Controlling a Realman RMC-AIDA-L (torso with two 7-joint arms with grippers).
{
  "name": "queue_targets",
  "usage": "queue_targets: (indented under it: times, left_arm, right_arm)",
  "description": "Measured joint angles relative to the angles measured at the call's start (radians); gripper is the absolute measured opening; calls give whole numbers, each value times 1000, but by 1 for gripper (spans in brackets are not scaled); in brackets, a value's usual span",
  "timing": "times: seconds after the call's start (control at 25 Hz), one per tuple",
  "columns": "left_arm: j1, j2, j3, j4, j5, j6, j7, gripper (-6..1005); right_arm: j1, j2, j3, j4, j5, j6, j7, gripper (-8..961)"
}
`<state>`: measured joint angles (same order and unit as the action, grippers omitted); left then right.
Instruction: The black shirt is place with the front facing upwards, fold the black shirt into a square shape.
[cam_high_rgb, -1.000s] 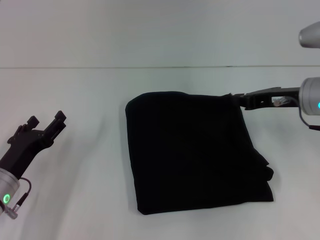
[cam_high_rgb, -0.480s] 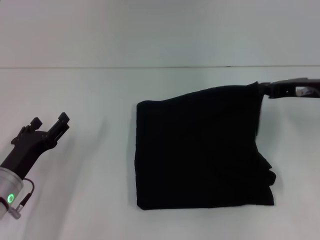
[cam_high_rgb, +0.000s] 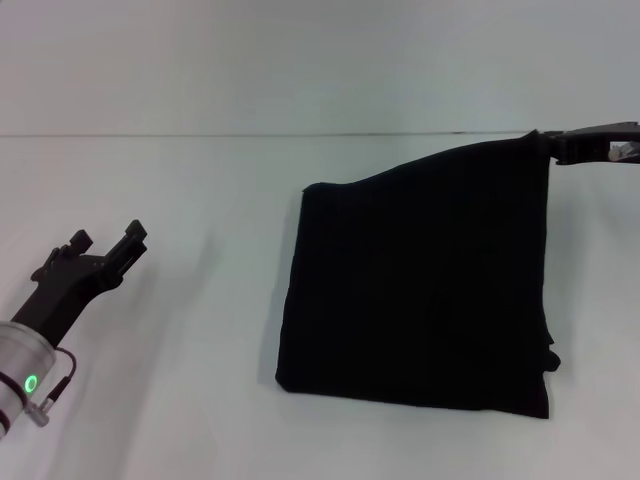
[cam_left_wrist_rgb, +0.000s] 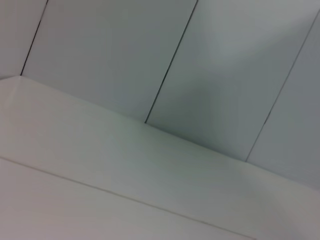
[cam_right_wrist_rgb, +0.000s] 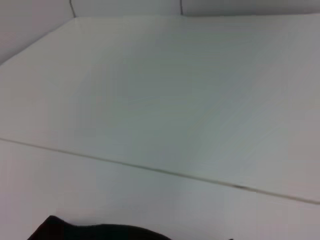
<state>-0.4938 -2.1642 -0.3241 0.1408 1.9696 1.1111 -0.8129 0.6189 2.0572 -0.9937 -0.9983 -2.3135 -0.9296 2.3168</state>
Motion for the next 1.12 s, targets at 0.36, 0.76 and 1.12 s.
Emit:
queue_targets:
  times: [0.36,0.76,1.12]
  left_arm:
    - [-20,2,41,12,23,-8,-30,892]
    - [17,34,523,365,104,352,-693,892]
    - [-48,55,719,455,317,390,-945,892]
  right_arm:
    - [27,-2,10,76,-49,13,-8,20]
    - [34,22,2,99,-49,-6,-67,20]
    - [27,29,8,92,-40,-12,-117,20]
